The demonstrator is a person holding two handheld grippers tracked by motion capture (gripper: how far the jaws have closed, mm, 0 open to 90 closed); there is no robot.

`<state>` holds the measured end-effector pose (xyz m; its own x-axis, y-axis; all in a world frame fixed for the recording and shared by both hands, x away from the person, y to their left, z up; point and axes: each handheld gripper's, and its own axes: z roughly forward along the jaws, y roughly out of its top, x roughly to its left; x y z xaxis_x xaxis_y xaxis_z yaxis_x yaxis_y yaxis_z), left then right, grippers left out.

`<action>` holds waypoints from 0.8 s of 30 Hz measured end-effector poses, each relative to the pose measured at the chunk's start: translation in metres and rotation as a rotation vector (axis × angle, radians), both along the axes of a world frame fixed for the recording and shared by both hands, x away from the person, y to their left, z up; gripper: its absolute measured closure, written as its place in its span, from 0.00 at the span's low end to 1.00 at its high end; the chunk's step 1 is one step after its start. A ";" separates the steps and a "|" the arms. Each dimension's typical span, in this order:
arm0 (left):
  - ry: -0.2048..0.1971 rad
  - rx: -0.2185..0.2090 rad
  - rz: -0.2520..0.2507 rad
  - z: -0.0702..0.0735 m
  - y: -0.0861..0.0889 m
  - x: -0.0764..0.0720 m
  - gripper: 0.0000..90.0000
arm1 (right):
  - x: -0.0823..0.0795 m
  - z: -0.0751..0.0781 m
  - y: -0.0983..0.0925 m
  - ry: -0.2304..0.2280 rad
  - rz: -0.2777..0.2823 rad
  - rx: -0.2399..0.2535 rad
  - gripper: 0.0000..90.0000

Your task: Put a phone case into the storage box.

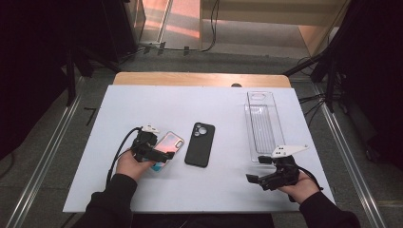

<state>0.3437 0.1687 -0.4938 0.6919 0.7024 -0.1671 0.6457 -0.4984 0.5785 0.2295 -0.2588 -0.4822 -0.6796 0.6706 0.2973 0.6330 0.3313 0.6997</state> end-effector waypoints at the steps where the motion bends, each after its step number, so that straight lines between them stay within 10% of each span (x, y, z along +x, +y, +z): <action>1: -0.010 0.014 -0.010 0.000 -0.001 -0.001 0.04 | 0.000 0.000 0.000 0.000 0.000 0.000 0.07; 13: -0.133 0.151 0.006 -0.007 -0.016 -0.015 0.07 | 0.000 -0.001 0.001 0.002 -0.001 -0.004 0.07; 24: -0.134 0.133 0.031 -0.004 -0.011 -0.015 0.18 | 0.000 -0.001 0.000 0.000 -0.001 -0.006 0.07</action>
